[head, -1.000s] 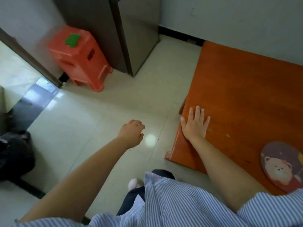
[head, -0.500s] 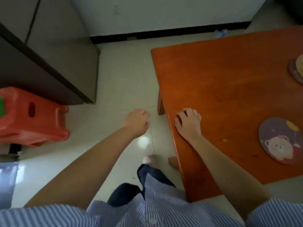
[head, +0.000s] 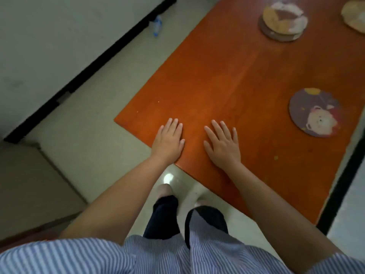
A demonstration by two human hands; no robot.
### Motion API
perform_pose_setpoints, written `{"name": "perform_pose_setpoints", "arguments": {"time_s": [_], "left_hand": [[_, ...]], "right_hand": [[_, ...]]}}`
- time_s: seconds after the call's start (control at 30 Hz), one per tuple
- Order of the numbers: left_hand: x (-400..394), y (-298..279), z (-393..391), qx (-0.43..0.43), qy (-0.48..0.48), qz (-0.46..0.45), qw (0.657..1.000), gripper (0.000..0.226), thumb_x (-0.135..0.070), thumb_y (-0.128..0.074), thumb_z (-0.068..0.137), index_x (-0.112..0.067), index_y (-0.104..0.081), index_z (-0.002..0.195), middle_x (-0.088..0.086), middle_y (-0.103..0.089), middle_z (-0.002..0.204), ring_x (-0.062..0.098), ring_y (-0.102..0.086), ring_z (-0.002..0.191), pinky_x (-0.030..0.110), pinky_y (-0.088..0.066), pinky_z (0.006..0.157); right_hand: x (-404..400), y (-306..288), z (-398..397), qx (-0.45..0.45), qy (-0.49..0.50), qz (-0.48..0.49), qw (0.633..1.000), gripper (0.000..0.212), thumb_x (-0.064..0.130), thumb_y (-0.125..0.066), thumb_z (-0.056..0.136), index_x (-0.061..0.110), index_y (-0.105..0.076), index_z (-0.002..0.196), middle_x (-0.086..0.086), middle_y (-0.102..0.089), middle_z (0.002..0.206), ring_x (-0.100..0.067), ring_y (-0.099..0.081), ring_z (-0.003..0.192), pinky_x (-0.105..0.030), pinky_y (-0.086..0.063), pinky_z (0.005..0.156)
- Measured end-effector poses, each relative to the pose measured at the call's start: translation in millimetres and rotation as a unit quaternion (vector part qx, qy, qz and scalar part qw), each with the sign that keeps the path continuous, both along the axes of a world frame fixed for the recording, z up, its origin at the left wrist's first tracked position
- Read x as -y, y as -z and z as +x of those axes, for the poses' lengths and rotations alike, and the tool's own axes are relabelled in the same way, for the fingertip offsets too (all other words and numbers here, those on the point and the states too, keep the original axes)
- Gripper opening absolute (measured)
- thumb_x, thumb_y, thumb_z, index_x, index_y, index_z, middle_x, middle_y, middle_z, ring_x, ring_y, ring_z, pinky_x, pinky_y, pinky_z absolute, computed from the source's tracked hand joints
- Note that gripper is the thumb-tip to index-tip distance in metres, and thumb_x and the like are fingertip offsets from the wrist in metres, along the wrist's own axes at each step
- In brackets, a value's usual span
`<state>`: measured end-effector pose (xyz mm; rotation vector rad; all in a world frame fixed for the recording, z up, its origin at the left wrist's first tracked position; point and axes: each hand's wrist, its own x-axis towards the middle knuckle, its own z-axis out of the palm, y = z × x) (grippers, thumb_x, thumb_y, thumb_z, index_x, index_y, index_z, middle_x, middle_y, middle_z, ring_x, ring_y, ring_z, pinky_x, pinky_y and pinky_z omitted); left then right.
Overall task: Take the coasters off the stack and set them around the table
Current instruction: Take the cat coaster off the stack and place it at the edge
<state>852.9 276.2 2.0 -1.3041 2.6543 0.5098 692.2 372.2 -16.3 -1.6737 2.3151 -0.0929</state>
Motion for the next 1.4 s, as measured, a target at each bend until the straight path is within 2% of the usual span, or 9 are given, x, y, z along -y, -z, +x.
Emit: {"name": "perform_pose_setpoints", "arguments": {"time_s": [0.13, 0.3, 0.37, 0.63, 0.8, 1.07, 1.23, 1.33, 1.4], "left_hand": [[32, 6, -22, -0.022, 0.09, -0.02, 0.995, 0.055, -0.035, -0.034, 0.094, -0.011, -0.022, 0.142, 0.011, -0.023, 0.154, 0.024, -0.012, 0.144, 0.041, -0.01, 0.117], [73, 0, -74, -0.054, 0.168, -0.035, 0.984, 0.052, -0.031, -0.037, 0.094, -0.008, -0.029, 0.14, 0.014, -0.029, 0.151, 0.026, -0.017, 0.142, 0.042, -0.014, 0.116], [92, -1, -105, -0.056, 0.182, -0.035, 0.981, 0.051, -0.031, -0.036, 0.094, -0.008, -0.028, 0.14, 0.014, -0.028, 0.151, 0.026, -0.016, 0.143, 0.041, -0.014, 0.116], [166, 4, -236, -0.059, 0.193, -0.051, 0.978, 0.052, -0.034, -0.033, 0.096, -0.008, -0.026, 0.141, 0.014, -0.025, 0.152, 0.026, -0.014, 0.143, 0.04, -0.011, 0.117], [199, 12, -293, -0.078, 0.149, -0.034, 0.985, 0.051, -0.033, -0.033, 0.096, -0.007, -0.028, 0.14, 0.014, -0.025, 0.153, 0.026, -0.014, 0.143, 0.04, -0.01, 0.117], [206, 22, -305, -0.097, 0.126, -0.053, 0.986, 0.052, -0.034, -0.036, 0.093, -0.009, -0.031, 0.139, 0.012, -0.028, 0.152, 0.024, -0.017, 0.143, 0.04, -0.009, 0.116], [204, 22, -308, -0.104, 0.122, -0.055, 0.985, 0.051, -0.031, -0.039, 0.093, -0.009, -0.033, 0.138, 0.013, -0.03, 0.151, 0.025, -0.019, 0.142, 0.04, -0.01, 0.116], [202, 22, -307, -0.109, 0.122, -0.057, 0.985, 0.05, -0.03, -0.04, 0.093, -0.008, -0.034, 0.138, 0.013, -0.031, 0.15, 0.025, -0.021, 0.142, 0.041, -0.011, 0.116], [201, 20, -307, -0.112, 0.12, -0.056, 0.985, 0.05, -0.03, -0.041, 0.093, -0.008, -0.035, 0.137, 0.013, -0.033, 0.149, 0.025, -0.021, 0.141, 0.041, -0.012, 0.116]], "right_hand": [[0, -4, 2, 0.035, 0.051, -0.026, 0.998, 0.044, 0.041, -0.037, 0.095, 0.025, -0.038, 0.137, -0.003, -0.034, 0.151, -0.025, -0.021, 0.143, -0.046, -0.007, 0.116], [12, -24, -21, 0.114, 0.148, -0.119, 0.975, 0.036, 0.021, -0.051, 0.092, 0.011, -0.052, 0.128, -0.014, -0.051, 0.139, -0.034, -0.038, 0.133, -0.048, -0.029, 0.111], [27, -33, -46, 0.119, 0.171, -0.127, 0.97, 0.035, 0.017, -0.052, 0.092, 0.009, -0.053, 0.126, -0.015, -0.052, 0.137, -0.035, -0.039, 0.131, -0.047, -0.033, 0.109], [125, -40, -188, 0.065, 0.206, -0.125, 0.968, 0.031, 0.013, -0.047, 0.092, 0.003, -0.057, 0.121, -0.017, -0.055, 0.132, -0.032, -0.043, 0.127, -0.044, -0.038, 0.107], [185, -29, -252, 0.042, 0.246, -0.157, 0.955, 0.032, 0.017, -0.048, 0.091, 0.003, -0.056, 0.119, -0.016, -0.057, 0.128, -0.03, -0.046, 0.123, -0.041, -0.038, 0.103], [255, -19, -328, 0.008, 0.269, -0.119, 0.956, 0.035, 0.022, -0.046, 0.094, 0.005, -0.05, 0.125, -0.016, -0.043, 0.14, -0.032, -0.035, 0.132, -0.042, -0.031, 0.109], [261, -20, -352, -0.05, 0.231, -0.095, 0.967, 0.031, 0.026, -0.05, 0.091, 0.001, -0.062, 0.105, -0.018, -0.059, 0.117, -0.034, -0.051, 0.111, -0.041, -0.043, 0.09], [255, -22, -354, -0.093, 0.152, -0.098, 0.979, 0.027, 0.012, -0.038, 0.095, -0.003, -0.058, 0.105, -0.024, -0.061, 0.111, -0.036, -0.053, 0.106, -0.044, -0.044, 0.086], [250, -26, -353, -0.105, 0.143, -0.116, 0.977, 0.029, 0.003, -0.031, 0.094, -0.004, -0.056, 0.106, -0.026, -0.061, 0.109, -0.037, -0.055, 0.103, -0.045, -0.045, 0.085]]}}
